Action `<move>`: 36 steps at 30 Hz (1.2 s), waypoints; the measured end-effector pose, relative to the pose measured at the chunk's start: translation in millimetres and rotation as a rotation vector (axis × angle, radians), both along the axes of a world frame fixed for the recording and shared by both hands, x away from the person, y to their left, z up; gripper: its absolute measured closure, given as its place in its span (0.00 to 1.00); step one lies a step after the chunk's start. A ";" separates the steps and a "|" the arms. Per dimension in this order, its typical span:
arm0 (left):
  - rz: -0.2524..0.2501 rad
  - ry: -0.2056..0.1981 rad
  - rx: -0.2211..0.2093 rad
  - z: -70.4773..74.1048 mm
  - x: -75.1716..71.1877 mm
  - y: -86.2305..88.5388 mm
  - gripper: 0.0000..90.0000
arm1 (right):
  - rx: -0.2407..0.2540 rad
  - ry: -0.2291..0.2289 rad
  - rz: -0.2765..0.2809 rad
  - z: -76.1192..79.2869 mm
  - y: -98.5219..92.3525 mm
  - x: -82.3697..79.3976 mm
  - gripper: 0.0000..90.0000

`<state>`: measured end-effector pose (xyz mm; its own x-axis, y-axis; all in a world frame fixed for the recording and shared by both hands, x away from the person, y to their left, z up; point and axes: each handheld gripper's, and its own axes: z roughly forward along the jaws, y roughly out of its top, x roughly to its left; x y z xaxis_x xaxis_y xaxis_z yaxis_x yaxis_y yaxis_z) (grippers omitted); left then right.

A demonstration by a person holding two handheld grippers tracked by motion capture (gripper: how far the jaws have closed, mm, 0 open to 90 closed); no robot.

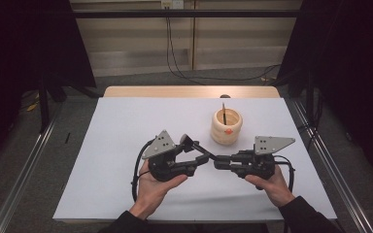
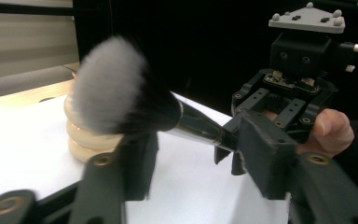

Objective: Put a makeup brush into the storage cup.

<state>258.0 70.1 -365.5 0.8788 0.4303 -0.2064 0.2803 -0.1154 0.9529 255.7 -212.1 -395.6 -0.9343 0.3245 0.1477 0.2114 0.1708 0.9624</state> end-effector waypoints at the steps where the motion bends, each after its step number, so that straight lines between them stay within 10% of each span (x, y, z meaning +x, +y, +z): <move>1: -0.012 0.000 -0.016 -0.6 0.9 0.1 0.59 | 0.001 0.002 0.004 -0.1 0.0 0.2 0.88; 11: -0.032 0.087 -0.074 -1.9 6.4 4.4 0.72 | 0.001 0.002 0.007 -1.1 0.7 0.6 0.88; 36: -0.127 0.110 -0.100 6.2 2.1 4.3 0.86 | -0.030 -0.018 0.049 -5.0 7.1 0.4 0.86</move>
